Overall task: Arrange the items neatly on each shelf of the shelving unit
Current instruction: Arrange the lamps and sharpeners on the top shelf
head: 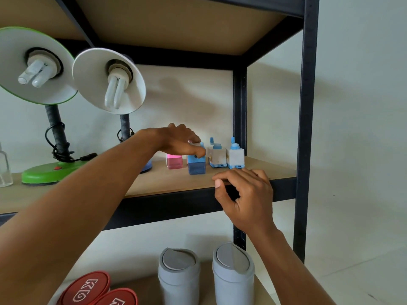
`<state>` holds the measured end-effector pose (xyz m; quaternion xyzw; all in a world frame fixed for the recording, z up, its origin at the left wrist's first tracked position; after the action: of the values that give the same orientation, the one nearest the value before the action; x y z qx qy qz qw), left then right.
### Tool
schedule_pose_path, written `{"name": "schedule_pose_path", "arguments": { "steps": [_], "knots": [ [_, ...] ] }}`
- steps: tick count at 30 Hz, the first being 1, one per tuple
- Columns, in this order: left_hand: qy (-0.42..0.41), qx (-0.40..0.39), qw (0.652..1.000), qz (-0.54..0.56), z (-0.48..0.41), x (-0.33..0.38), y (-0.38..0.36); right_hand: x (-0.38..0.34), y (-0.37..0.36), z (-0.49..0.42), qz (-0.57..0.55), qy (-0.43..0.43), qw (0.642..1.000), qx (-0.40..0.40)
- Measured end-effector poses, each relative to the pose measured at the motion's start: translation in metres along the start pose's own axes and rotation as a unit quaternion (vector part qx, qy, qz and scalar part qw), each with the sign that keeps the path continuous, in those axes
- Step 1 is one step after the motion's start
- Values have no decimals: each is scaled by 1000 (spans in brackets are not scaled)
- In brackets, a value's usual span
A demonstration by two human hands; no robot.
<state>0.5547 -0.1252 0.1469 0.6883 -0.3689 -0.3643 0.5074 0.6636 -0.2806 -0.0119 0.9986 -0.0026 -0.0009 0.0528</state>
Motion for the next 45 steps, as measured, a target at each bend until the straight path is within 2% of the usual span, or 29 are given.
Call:
{"name": "schedule_pose_path", "arguments": {
  "steps": [3, 7, 9, 12, 15, 20, 26, 35, 45],
  "knots": [
    [-28, 28, 999, 5, -3, 6, 8, 2, 6, -4, -10, 6, 1000, -19],
    [-76, 76, 993, -44, -29, 22, 17, 11, 10, -6, -14, 2, 1000, 6],
    [-80, 54, 991, -94, -45, 34, 15, 13, 7, -4, -10, 5, 1000, 19],
    [-37, -3, 986, -164, -67, 44, 5, 15, 4, -1, -17, 18, 999, 32],
    [-23, -27, 982, -184, -79, 49, 1, 17, 3, -1, -25, 29, 999, 35],
    [-2, -69, 988, -139, -88, 51, 7, 18, 1, 0, -20, 42, 998, 43],
    [-3, -45, 990, -136, -102, 42, 3, 19, 0, 1, -11, 53, 997, 51],
    [-12, -30, 998, -56, -100, 24, 8, 19, 0, 0, -11, 50, 998, 49],
    [1, -47, 999, -7, -96, 21, -3, 19, 2, -1, -12, 48, 998, 38]
  ]
}}
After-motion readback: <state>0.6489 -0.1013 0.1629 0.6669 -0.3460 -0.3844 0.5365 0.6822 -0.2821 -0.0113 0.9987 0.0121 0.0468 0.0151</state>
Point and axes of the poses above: each hand's wrist, its own z-axis away from the middle knuckle, its own y-axis out of the back of the hand, x = y × z, the point moved 1 cm from there along -z, towards the middle knuckle, and after that the axes turned 2 degrees about x, right-handed, at the moved point
